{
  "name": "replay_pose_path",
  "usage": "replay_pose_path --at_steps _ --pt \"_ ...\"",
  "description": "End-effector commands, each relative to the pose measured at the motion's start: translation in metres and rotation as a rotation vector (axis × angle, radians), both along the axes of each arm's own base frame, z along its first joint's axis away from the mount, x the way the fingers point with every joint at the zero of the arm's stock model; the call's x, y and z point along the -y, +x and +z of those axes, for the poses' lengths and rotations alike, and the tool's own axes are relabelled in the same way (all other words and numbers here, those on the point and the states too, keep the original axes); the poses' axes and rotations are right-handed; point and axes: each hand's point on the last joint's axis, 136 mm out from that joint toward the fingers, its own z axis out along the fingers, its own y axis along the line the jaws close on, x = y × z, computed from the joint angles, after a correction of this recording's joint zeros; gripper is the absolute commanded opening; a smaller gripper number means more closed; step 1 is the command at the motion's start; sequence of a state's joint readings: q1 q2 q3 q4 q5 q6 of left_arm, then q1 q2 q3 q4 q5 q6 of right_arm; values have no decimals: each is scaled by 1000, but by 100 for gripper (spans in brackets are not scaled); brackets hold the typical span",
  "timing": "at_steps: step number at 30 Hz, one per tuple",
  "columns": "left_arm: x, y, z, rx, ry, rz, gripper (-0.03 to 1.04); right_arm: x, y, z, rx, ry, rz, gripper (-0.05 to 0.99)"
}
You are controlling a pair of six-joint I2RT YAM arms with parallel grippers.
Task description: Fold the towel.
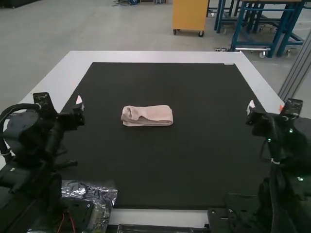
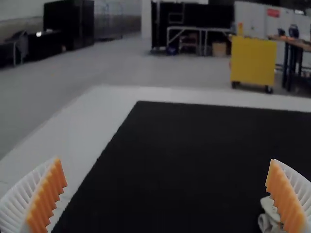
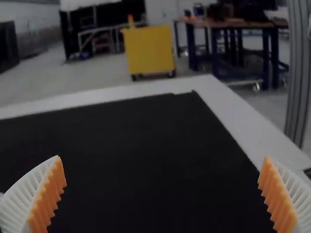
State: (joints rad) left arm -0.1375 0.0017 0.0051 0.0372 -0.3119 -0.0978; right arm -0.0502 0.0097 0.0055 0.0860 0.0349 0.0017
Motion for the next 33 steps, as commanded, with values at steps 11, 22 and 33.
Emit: replay_pose_path --at_steps 11,22,33 --pt "-5 0 -13 -29 -99 23 97 -10 -1 -23 -94 -91 70 91" --pt "-5 0 -14 -31 -99 24 97 -10 -1 -24 -96 -91 70 91" --pt "-5 0 -13 -31 -99 22 97 -10 -1 -24 -96 -91 70 91"
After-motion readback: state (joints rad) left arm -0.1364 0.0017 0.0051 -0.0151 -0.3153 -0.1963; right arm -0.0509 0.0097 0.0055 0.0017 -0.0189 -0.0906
